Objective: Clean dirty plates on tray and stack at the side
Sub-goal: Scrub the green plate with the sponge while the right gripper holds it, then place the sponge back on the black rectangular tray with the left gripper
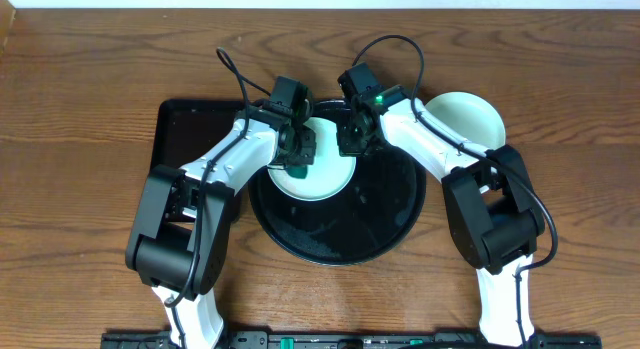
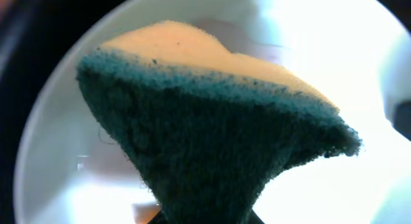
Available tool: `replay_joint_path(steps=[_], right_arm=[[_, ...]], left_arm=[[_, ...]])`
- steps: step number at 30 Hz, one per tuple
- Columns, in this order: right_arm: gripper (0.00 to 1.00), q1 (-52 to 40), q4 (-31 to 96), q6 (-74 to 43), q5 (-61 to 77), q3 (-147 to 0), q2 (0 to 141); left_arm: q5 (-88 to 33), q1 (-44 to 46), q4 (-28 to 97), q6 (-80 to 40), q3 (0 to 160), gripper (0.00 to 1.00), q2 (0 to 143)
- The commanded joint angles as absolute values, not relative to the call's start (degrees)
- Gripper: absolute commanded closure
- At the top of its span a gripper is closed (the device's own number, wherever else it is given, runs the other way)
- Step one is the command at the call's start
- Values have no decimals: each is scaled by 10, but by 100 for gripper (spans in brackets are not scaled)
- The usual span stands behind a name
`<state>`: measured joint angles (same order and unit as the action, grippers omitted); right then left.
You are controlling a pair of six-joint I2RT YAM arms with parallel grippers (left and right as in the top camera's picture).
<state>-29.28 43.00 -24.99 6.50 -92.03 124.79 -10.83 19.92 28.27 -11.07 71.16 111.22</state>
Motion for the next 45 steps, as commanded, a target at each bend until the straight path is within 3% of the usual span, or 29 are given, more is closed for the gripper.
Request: replay_joint_path(steps=[1, 36, 45], right_arm=[[99, -293, 430, -250, 32, -914, 1267], [99, -294, 431, -246, 33, -914, 1267], [99, -294, 430, -246, 33, -914, 1267]], left_arm=[[-146, 199, 284, -92, 711, 92, 1112], [-189, 199, 267, -76, 712, 92, 1107], [-71, 193, 257, -135, 715, 92, 1106]])
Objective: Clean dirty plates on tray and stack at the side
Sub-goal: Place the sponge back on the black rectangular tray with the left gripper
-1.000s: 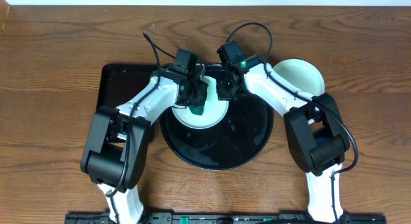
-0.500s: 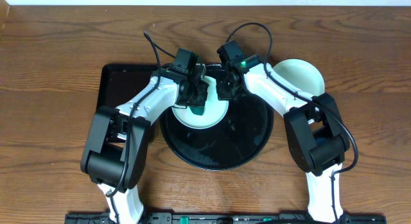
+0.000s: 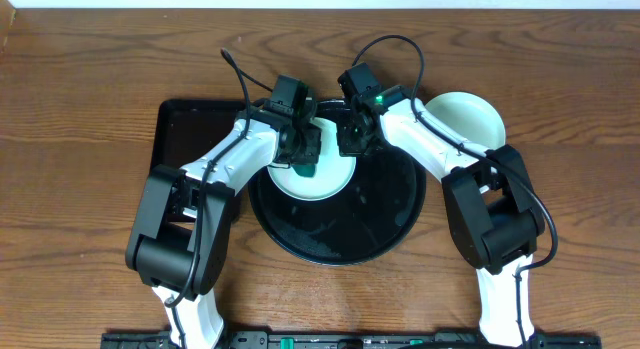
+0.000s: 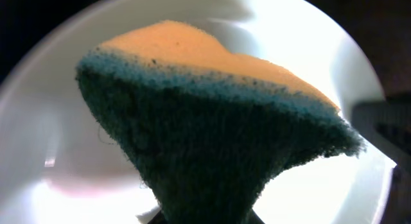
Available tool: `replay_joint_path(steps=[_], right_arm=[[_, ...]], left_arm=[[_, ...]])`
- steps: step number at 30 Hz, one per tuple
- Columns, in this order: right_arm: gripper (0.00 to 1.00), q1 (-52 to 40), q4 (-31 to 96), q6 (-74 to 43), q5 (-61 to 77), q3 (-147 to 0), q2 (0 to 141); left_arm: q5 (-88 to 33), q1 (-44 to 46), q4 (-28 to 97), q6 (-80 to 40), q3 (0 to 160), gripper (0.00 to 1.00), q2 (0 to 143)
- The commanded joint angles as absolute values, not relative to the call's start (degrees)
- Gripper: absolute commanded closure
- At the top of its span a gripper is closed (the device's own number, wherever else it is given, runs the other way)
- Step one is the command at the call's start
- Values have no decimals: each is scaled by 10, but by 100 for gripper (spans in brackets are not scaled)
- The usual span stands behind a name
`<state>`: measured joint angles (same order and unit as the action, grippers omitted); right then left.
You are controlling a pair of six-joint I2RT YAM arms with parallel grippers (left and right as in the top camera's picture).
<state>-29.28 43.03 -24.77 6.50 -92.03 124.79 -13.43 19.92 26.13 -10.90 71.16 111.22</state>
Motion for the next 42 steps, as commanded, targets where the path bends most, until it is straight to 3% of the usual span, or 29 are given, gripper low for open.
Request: replay_joint_path(steps=[1, 8, 14, 20, 26, 28, 30, 33, 36, 42], right_arm=[[99, -293, 429, -246, 32, -914, 1267], [99, -293, 429, -246, 32, -914, 1267], [99, -293, 429, -246, 32, -914, 1267], [99, -293, 428, -246, 32, -914, 1267], [99, -293, 425, -246, 32, -914, 1267], [99, -293, 425, -246, 33, -914, 1267], [99, -293, 424, -246, 33, -914, 1267], [99, -293, 425, -246, 33, -914, 1267], [99, -293, 425, -228, 49, -914, 1267], [99, -285, 435, -169, 141, -925, 1259]], left_arm=[[-58, 190, 259, -135, 721, 92, 1104], [69, 156, 306, -145, 790, 92, 1068], [173, 112, 363, -224, 798, 92, 1057], [183, 57, 401, -287, 777, 92, 1073], [156, 41, 400, -261, 761, 92, 1079], [143, 43, 398, -249, 761, 84, 1079], [139, 43, 398, -249, 761, 59, 1079], [139, 43, 398, -249, 761, 42, 1079], [136, 43, 408, -239, 774, 36, 1075], [72, 43, 458, -172, 839, 35, 1016]])
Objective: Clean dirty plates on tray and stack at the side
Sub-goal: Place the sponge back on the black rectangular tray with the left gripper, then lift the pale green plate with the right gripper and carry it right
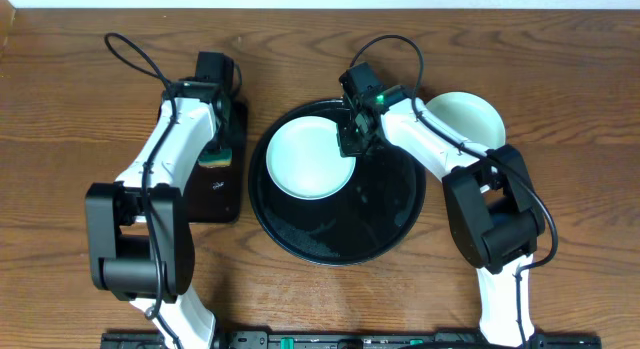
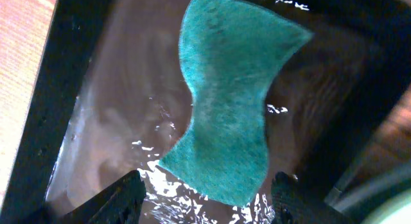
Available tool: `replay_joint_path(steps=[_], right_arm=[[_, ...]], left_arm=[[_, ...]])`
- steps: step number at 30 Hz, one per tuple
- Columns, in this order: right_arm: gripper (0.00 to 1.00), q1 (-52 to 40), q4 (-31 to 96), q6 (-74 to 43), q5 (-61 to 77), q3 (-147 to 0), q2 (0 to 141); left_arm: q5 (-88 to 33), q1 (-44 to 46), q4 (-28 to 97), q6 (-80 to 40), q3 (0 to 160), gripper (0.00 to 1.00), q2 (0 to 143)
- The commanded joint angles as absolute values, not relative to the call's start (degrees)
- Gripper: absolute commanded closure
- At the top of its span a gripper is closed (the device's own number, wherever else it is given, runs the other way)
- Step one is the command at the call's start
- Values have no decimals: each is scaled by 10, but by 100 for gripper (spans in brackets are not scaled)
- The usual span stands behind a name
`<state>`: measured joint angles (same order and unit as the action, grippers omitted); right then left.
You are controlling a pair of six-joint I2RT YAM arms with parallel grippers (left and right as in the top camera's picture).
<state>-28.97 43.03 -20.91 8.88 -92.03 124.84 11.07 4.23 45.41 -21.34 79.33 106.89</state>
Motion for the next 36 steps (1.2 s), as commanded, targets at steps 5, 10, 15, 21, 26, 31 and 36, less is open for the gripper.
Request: replay_joint_path(steps=[5, 10, 15, 21, 26, 31, 36], right_arm=[[99, -257, 448, -156, 150, -937, 1202], [99, -222, 464, -153, 48, -937, 1104], [99, -206, 501, -152, -122, -937, 1020], [99, -207, 542, -151, -302, -937, 959], [99, -207, 582, -152, -448, -936, 952], [99, -208, 599, -152, -458, -936, 953], [99, -224, 599, -151, -459, -936, 953]], left_arm=[[34, 43, 446, -152, 842, 35, 948], [34, 43, 450, -153, 842, 35, 930], [16, 43, 449, -153, 835, 35, 939], [4, 43, 447, -153, 834, 35, 951], [4, 43, 447, -153, 834, 35, 952], [4, 43, 446, -153, 834, 35, 952], [4, 43, 445, -153, 834, 35, 952]])
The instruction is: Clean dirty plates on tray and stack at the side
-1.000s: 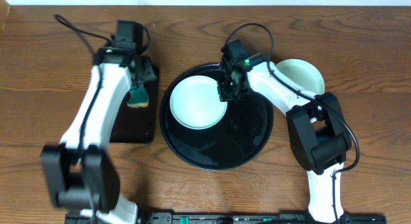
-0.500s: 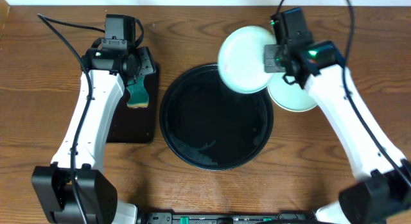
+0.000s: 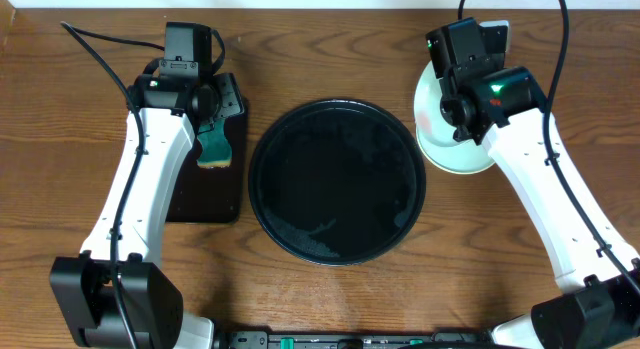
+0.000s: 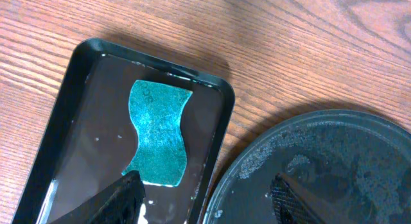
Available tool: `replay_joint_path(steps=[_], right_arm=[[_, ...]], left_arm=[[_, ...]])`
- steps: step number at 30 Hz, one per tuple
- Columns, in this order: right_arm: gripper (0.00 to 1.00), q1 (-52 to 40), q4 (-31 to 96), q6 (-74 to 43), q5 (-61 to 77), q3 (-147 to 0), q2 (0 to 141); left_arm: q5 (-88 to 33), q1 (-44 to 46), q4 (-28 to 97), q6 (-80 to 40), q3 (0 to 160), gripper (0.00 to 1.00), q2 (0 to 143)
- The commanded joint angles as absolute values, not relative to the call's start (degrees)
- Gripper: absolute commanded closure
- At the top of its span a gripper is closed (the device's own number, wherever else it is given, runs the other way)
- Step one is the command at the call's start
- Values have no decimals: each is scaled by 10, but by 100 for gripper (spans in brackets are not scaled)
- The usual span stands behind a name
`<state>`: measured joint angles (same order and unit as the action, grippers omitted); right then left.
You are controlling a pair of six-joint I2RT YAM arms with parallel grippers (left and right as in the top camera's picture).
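Observation:
A white plate [image 3: 447, 149] lies over the stack spot at the right of the table, and its rim runs under my right gripper [image 3: 462, 117], which looks shut on it; the wrist hides the fingers. The round black tray [image 3: 337, 214], wet and without plates, fills the middle and shows again as the round tray [image 4: 334, 160] in the left wrist view. My left gripper [image 4: 205, 208] hangs open and holds nothing, above the rectangular tray [image 4: 221, 115]. The green sponge [image 4: 157, 140] lies flat in that tray.
The rectangular black tray [image 3: 200, 204] sits left of the round one, with the sponge [image 3: 215, 147] at its right side under my left arm. Bare wooden table [image 3: 320, 49] surrounds both trays. The arm bases stand at the front edge.
The white plate has left the round tray and now lies at the right side under my right gripper. My left gripper has risen higher above the sponge and stays open.
My left gripper held the sponge on the white plate in the round tray while my right gripper held the plate's rim. Then the sponge lay released in the rectangular tray. Now the plate is at the right side and the round tray holds nothing.

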<state>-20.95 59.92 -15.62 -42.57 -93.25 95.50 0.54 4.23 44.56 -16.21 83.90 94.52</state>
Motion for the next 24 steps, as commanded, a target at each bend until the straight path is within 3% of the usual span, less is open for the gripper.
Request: replay_joint_path(steps=[1, 10, 24], right_arm=[[99, -227, 599, -147, -461, -936, 953], [99, -262, 599, -118, -565, -936, 954], [99, -342, 544, -37, -576, -936, 954]], left_arm=[[4, 43, 445, -153, 834, 35, 952], [4, 43, 445, -153, 834, 35, 952], [4, 43, 445, -153, 834, 35, 952]])
